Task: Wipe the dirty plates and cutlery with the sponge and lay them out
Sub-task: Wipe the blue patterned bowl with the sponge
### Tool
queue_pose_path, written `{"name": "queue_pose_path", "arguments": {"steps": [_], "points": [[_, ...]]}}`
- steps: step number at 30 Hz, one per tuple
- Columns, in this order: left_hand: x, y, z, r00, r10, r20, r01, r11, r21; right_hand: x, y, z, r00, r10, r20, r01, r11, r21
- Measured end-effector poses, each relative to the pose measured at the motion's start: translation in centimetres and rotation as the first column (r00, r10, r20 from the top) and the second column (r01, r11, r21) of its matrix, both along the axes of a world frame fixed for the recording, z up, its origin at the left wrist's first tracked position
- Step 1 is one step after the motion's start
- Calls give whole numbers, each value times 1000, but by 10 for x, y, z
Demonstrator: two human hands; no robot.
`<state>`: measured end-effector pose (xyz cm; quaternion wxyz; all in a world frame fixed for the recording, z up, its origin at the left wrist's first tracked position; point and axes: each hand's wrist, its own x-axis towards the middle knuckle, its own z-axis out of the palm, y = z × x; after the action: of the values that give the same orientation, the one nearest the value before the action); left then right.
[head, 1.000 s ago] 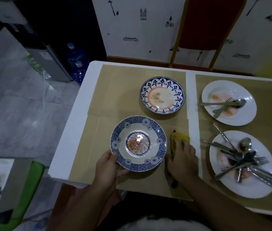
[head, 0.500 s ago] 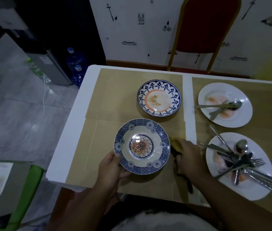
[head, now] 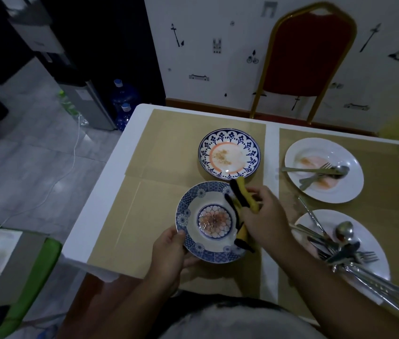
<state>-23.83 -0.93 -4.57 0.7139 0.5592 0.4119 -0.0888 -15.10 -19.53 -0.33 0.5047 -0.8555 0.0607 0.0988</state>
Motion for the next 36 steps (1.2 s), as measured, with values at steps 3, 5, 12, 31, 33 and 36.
{"name": "queue_pose_path", "arguments": {"steps": [3,5,12,31,33,36], "points": [[-1,-10,4,999,-29,18,29,999,13,-9,9,-16,972,234,0,-228,948,-222],[-2,-16,8,997,-61,38,60,997,41,-15,8,-26,924,381,23,-327,823,-464],[-6,-21,11,997,-62,51,61,998,26,-25,0,-38,805,592,-30,-460,592,-662],[-8,-16,4,995,-73,70,77,996,-48,-25,12,-39,724,688,38,-533,594,-603],[-8,-17,6,992,-91,88,95,994,-48,-13,13,-35,784,618,55,-452,630,-632],[-4,-16,8,989,-98,109,103,994,-43,-15,17,-38,711,700,70,-523,592,-613]]}}
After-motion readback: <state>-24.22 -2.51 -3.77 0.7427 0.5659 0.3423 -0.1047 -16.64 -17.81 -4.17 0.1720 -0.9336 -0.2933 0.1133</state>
